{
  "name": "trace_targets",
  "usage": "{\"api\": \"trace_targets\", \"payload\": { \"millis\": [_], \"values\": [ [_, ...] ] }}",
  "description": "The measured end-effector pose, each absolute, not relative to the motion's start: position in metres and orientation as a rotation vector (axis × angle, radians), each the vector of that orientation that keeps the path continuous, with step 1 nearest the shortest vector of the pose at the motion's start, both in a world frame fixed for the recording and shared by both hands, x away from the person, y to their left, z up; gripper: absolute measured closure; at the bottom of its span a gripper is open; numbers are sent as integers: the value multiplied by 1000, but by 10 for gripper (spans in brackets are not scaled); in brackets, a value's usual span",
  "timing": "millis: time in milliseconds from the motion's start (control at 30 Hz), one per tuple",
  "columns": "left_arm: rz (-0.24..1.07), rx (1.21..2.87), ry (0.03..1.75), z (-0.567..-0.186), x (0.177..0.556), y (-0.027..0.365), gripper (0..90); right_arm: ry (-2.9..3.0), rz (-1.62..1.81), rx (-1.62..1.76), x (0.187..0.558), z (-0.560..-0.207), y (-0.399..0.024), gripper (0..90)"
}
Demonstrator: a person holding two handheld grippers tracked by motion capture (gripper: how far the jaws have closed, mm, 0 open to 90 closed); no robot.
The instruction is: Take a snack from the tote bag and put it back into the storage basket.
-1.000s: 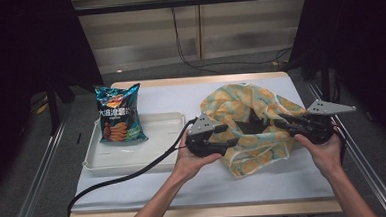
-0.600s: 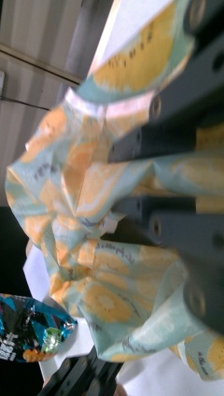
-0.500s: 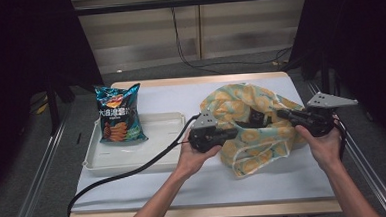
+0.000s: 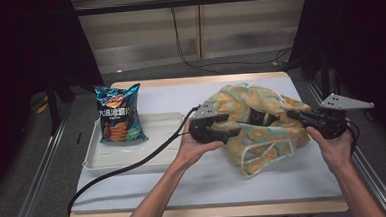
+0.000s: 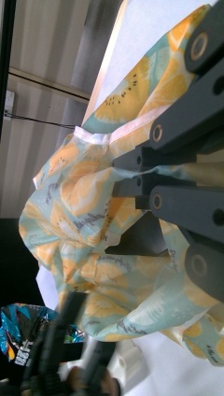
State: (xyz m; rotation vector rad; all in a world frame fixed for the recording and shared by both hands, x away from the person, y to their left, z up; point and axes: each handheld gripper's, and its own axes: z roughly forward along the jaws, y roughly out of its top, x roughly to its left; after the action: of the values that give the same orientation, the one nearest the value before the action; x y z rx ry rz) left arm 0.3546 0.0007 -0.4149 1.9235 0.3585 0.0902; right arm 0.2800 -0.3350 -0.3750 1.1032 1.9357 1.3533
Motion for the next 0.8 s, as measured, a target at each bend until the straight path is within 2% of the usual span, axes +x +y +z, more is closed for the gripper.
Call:
{"api": "trace_targets", "payload": {
  "millis": [33,67,133,167,300,433,500,533,567,633,700,800],
  "values": [
    [90,1924,359,-415,355,1,441,1927,1368,1112,281,-375,-335,875],
    [37,1966,323,-423,352,-3,619,1925,1375,1114,283,-374,-336,822],
    [20,1977,306,-427,348,-4,850,1942,1389,1114,285,-374,-335,740],
    [-2,1972,311,-427,346,-5,900,1947,1387,1107,286,-373,-334,684],
    [-45,1944,280,-426,337,-9,900,1978,1376,1077,286,-369,-322,496],
    [-48,1926,273,-424,328,-12,900,1998,1361,1072,295,-366,-313,422],
    [-44,1923,268,-423,325,-13,900,2004,1340,1082,303,-368,-312,468],
    [-54,1919,266,-423,325,-14,900,2013,1331,1085,307,-369,-312,530],
    [-49,1927,259,-423,324,-15,900,2020,1320,1084,310,-370,-312,672],
    [-48,1943,250,-424,322,-17,900,2012,1308,1084,313,-371,-316,841],
    [-50,1953,242,-425,322,-18,900,1973,1311,1095,313,-369,-324,895],
    [-43,1965,243,-427,321,-19,900,1882,1314,1135,312,-364,-342,900]
  ]
}}
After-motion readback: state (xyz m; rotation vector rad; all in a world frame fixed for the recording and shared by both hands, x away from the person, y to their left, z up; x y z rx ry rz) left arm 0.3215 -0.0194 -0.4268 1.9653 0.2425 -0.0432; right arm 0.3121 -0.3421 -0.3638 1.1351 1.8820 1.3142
